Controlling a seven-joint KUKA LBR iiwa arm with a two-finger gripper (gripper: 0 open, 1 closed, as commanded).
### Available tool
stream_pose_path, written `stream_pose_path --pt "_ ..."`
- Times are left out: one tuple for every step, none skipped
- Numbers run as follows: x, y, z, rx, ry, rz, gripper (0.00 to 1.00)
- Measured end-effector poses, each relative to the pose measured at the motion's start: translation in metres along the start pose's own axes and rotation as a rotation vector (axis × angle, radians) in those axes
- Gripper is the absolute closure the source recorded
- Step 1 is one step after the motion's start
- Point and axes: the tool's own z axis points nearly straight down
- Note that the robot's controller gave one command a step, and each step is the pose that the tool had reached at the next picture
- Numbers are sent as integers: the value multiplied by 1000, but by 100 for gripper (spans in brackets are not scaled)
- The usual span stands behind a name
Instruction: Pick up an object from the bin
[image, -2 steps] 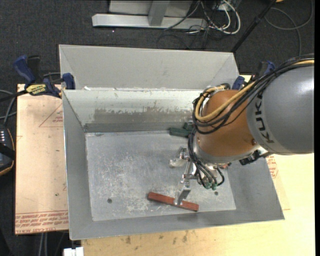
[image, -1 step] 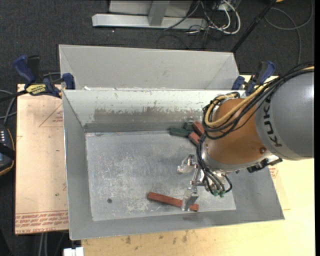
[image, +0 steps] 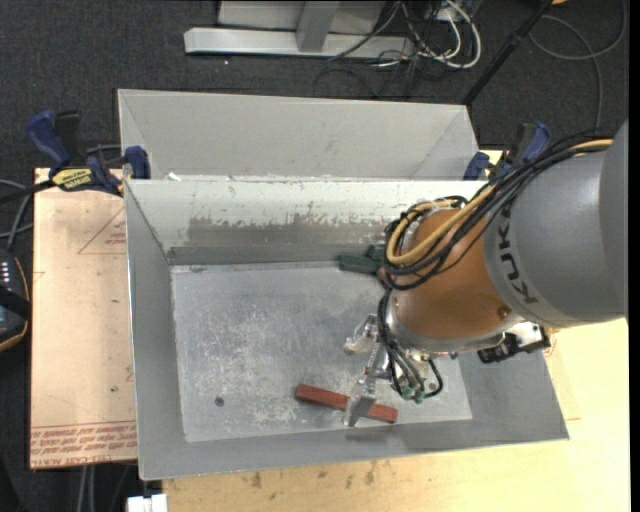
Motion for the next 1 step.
stream_pose_path --pt "0 9 47 -3 -15 -201 0"
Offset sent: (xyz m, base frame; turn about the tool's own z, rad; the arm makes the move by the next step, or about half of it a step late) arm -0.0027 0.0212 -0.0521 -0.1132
